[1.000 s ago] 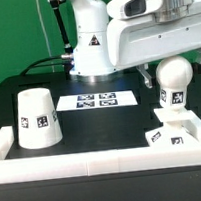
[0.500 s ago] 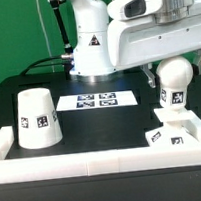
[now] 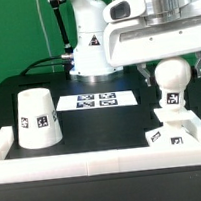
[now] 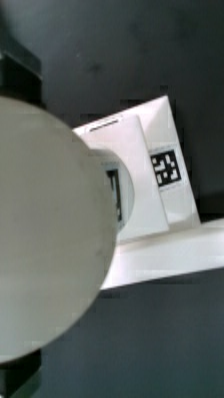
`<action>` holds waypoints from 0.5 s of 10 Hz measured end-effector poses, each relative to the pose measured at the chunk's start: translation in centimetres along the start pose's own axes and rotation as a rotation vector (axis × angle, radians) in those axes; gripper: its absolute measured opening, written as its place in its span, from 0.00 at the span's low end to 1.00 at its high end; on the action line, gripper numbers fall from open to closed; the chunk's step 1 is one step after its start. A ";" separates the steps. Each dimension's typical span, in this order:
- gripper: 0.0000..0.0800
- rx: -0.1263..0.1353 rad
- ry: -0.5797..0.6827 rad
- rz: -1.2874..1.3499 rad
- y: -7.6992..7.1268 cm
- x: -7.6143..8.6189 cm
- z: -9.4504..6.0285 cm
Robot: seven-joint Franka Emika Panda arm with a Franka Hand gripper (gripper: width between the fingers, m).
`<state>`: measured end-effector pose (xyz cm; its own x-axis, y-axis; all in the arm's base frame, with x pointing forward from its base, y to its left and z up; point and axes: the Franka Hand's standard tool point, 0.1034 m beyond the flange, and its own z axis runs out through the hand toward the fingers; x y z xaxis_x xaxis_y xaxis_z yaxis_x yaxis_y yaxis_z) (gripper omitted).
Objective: Assemble lamp
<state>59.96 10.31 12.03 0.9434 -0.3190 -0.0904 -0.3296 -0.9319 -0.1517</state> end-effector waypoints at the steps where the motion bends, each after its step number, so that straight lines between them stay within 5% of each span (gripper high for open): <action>1: 0.73 0.000 0.000 0.088 -0.1 -0.1 0.0; 5: 0.73 0.002 0.000 0.347 -0.1 0.0 0.1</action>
Offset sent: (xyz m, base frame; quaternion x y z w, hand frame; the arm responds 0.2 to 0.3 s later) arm 0.0000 0.0000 0.0000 0.0000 0.0000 0.1938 0.9810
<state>59.97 10.44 12.00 0.7751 -0.6168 -0.1369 -0.6309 -0.7675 -0.1140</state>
